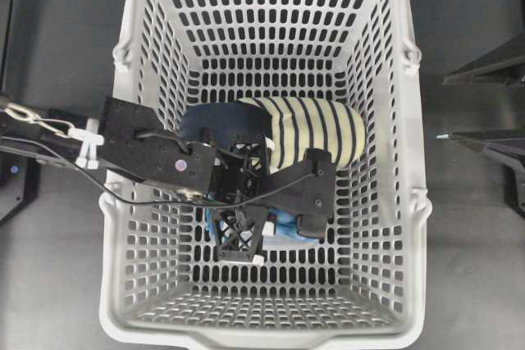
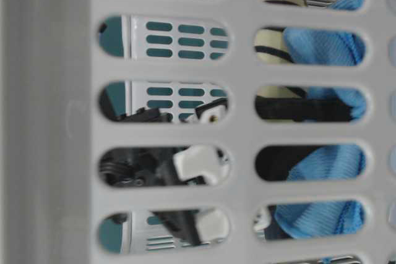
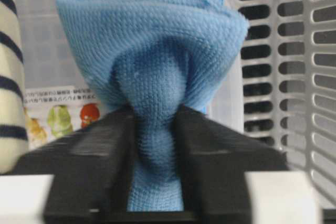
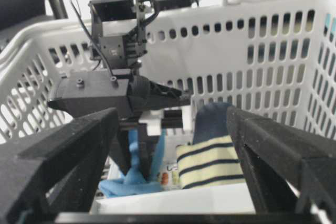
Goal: Pick up the blue cloth from the shopping basket with the left arm.
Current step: 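Close the left gripper on the middle of the blue cloth, then lift the pinched blue cloth upward out of the basket with the left gripper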
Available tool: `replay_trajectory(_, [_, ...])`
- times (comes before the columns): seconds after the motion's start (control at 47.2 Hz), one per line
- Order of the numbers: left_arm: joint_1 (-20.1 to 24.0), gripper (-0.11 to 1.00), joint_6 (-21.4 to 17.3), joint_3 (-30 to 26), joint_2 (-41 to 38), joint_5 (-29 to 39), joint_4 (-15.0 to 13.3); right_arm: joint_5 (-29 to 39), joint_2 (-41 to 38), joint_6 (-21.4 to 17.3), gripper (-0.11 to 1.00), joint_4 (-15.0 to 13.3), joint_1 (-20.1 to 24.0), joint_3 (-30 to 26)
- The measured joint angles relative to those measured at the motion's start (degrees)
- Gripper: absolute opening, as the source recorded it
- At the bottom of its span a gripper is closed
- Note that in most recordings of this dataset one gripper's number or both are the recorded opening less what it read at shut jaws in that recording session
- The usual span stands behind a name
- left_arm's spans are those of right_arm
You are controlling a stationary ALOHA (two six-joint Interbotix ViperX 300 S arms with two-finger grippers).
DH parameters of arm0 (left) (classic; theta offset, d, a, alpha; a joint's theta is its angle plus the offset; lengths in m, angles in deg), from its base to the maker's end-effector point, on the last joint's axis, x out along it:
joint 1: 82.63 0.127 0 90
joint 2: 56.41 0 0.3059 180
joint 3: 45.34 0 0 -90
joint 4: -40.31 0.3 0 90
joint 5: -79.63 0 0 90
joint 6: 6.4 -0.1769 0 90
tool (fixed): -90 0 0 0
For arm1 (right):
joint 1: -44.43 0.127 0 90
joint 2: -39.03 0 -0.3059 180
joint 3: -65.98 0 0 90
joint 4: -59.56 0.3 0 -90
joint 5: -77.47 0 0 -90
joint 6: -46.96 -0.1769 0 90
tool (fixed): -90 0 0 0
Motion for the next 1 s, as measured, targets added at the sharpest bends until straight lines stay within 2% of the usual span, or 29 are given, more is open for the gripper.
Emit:
replay_trajectory(0.169, [0.1,0.14,-0.1,-3.5,2.2,4.2,-0.1,-0.2,0.4,0.0,0.80,0.0,0.0,0.0])
replay_trajectory(0.297, [0.1,0.14,-0.1,-10.0,4.3,11.1,0.0,-0.2,0.4,-0.1,0.80,0.0,0.0,0.0])
replay_trajectory(0.551, [0.1,0.14,-0.3,-29.4,5.4,27.4,-0.1,-0.4,0.4,0.0,0.80,0.0,0.0,0.0])
replay_trajectory(0.699, [0.0,0.14,-1.8,-39.2,4.3,33.7,0.0,-0.7,0.4,0.0,0.80,0.0,0.0,0.0])
replay_trajectory(0.826, [0.1,0.14,-3.7,-43.4,1.6,36.6,0.0,-1.0,0.5,0.0,0.80,0.0,0.0,0.1])
replay_trajectory(0.996, [0.0,0.14,-3.8,-45.7,0.2,37.1,0.0,-1.2,0.5,0.0,0.80,0.0,0.0,0.1])
